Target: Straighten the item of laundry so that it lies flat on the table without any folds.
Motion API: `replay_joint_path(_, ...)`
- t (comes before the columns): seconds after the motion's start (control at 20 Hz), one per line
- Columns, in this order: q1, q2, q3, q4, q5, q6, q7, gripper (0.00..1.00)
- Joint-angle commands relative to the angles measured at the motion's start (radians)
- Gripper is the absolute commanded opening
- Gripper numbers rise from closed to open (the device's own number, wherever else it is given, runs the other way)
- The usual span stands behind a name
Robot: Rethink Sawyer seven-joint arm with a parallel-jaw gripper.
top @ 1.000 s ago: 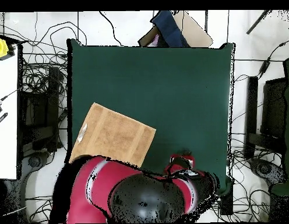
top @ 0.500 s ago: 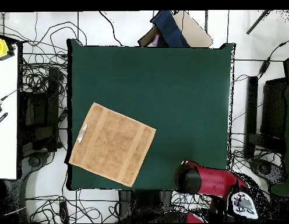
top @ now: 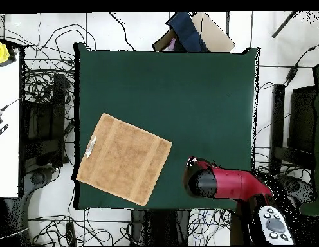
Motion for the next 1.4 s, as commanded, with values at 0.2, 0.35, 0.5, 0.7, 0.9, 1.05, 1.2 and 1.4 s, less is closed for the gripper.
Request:
replay_joint_path(0.2, 0.008, -0.073, 0.214, -0.009, 0.042, 0.122, -0.062, 0.0)
replay_joint_path(0.35, -0.013, -0.085, 0.237, -0.015, 0.05, 0.156, -0.076, 0.0)
replay_joint_path(0.5, -0.026, -0.038, 0.268, 0.001, 0.076, 0.126, -0.02, 0.0)
replay_joint_path(0.7, 0.088, 0.038, 0.24, 0.001, 0.141, 0.067, 0.142, 0.0)
replay_joint_path(0.9, 0.234, 0.126, 0.142, -0.029, 0.183, -0.046, 0.265, 0.0)
replay_joint_path(1.05, 0.338, 0.2, 0.053, -0.072, 0.203, -0.1, 0.304, 0.0)
replay_joint_path(1.2, 0.393, 0.266, 0.017, -0.083, 0.243, -0.144, 0.307, 0.0)
replay_joint_path(1.4, 0.467, 0.317, -0.054, -0.065, 0.286, -0.214, 0.309, 0.0)
